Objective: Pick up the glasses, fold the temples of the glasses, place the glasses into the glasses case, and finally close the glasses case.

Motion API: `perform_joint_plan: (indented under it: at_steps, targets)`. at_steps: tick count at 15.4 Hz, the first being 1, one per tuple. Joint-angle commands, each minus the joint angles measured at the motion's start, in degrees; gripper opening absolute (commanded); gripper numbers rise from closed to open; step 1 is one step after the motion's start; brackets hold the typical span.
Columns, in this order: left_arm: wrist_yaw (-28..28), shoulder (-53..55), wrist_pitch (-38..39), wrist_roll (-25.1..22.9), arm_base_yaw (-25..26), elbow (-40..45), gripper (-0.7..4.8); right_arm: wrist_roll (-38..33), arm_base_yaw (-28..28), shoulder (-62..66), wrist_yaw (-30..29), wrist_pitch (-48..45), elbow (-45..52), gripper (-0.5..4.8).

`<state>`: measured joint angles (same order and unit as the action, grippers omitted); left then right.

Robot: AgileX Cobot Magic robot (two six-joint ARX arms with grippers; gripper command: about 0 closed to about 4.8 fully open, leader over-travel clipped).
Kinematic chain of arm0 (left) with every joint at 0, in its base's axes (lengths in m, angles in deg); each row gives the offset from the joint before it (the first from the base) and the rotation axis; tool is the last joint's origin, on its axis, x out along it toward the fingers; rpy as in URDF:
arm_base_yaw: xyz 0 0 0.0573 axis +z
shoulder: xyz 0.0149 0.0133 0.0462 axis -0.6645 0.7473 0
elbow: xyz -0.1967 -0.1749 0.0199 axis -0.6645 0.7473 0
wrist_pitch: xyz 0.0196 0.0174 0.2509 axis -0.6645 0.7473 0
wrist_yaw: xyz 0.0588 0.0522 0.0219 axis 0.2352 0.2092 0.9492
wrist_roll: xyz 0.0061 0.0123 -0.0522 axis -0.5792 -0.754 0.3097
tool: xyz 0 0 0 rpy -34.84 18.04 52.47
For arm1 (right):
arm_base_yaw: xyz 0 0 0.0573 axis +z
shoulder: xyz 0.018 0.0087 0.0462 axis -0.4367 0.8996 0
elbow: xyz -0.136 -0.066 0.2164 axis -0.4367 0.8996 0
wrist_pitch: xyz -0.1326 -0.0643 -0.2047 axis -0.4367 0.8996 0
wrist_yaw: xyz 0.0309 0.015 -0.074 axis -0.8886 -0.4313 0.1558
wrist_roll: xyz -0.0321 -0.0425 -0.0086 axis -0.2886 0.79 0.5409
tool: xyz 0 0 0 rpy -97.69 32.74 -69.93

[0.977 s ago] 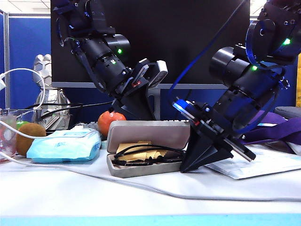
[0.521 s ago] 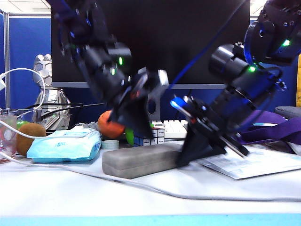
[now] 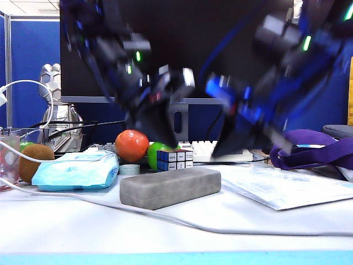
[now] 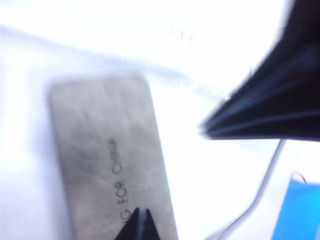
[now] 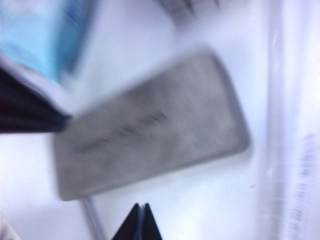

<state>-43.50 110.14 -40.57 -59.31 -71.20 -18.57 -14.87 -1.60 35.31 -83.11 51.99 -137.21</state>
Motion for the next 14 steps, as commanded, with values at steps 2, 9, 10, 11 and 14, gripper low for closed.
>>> perform_joint_plan:
  at_steps: [2,9,10,11,14]
  targets:
    - [0.1,-8.0,0.3,5.4,-0.2,-0.3,-0.05,7.7,0.0,-12.8,2.3,0.2,-0.4,-0.01]
    - [6.4,-37.8,3.9,5.0,-0.9,-0.2,-0.05,11.8,0.0,-50.2,20.8,10.1,0.2,-0.01]
    - [7.2,-41.4,5.7,5.0,-0.9,-0.2,-0.05,13.8,0.0,-53.9,21.9,11.9,1.5,-0.01]
    - [7.6,-45.0,7.8,4.7,-0.9,-0.2,-0.05,14.0,0.0,-57.5,22.0,11.3,4.2,-0.01]
    - [8.2,-57.0,17.3,3.1,-0.9,0.5,-0.05,13.4,0.0,-67.8,25.6,4.1,19.2,-0.01]
